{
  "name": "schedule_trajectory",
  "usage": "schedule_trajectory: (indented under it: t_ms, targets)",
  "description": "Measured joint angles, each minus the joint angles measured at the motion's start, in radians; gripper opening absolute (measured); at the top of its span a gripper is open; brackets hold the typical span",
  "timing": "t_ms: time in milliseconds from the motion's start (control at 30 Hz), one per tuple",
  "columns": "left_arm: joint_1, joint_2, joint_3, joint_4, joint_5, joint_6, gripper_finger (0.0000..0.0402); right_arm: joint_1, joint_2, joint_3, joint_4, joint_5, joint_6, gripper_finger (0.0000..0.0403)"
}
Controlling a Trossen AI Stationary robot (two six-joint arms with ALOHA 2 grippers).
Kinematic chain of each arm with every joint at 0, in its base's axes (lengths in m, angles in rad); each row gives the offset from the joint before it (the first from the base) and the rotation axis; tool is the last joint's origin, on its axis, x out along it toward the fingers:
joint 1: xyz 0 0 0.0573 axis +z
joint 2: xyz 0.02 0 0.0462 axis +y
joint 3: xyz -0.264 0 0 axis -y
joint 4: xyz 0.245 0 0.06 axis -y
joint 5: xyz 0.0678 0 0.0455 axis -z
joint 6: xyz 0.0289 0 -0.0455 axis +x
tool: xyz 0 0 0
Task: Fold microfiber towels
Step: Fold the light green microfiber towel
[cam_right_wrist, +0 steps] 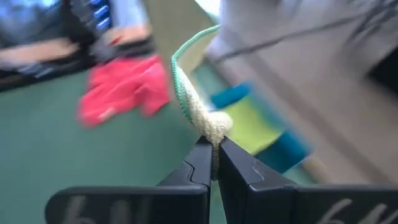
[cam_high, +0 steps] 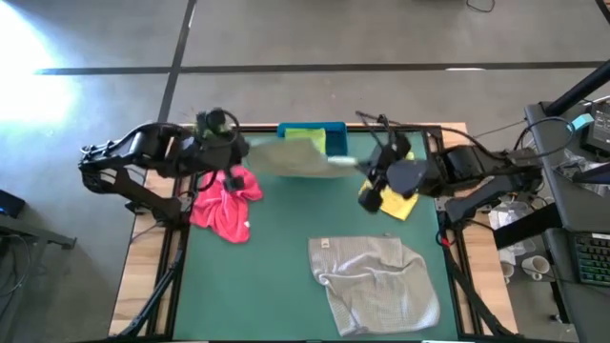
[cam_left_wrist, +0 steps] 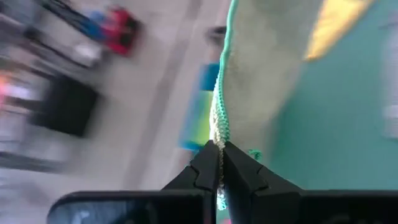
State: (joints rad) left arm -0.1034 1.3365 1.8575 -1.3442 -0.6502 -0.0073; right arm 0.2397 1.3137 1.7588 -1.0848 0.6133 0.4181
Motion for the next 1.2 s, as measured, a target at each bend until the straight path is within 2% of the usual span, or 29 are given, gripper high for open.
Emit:
schedule_trajectory:
  t_ms: [100, 167, 267, 433, 567, 700, 967, 1133, 1200]
  targets:
    - [-0.054, 0.005, -0.031, -0.07, 0.229, -0.261, 0.0, 0.068, 0.029, -0.01, -0.075, -0.105, 0.151, 0.0008]
    - [-0.116, 0.013, -0.073, -0.084, 0.313, -0.361, 0.0, 0.123, 0.062, -0.014, -0.126, -0.134, 0.242, 0.0008]
    - [-0.218, 0.026, -0.155, -0.066, 0.337, -0.434, 0.0, 0.191, 0.12, -0.017, -0.19, -0.206, 0.369, 0.0008]
    - [-0.308, 0.058, -0.286, 0.022, 0.421, -0.601, 0.0, 0.295, 0.239, -0.021, -0.249, -0.352, 0.498, 0.0008]
    - [-0.358, 0.087, -0.387, 0.111, 0.508, -0.649, 0.0, 0.34, 0.328, -0.021, -0.246, -0.413, 0.544, 0.0008]
    - [-0.363, 0.13, -0.457, 0.135, 0.589, -0.678, 0.0, 0.348, 0.408, -0.022, -0.244, -0.437, 0.552, 0.0008]
    - [-0.361, 0.19, -0.537, 0.14, 0.611, -0.694, 0.0, 0.328, 0.469, -0.038, -0.245, -0.419, 0.507, 0.0008]
    - [-0.352, 0.203, -0.55, 0.14, 0.585, -0.693, 0.0, 0.278, 0.466, -0.079, -0.249, -0.385, 0.517, 0.0008]
    - [-0.348, 0.205, -0.552, 0.14, 0.545, -0.693, 0.0, 0.254, 0.469, -0.097, -0.248, -0.385, 0.514, 0.0008]
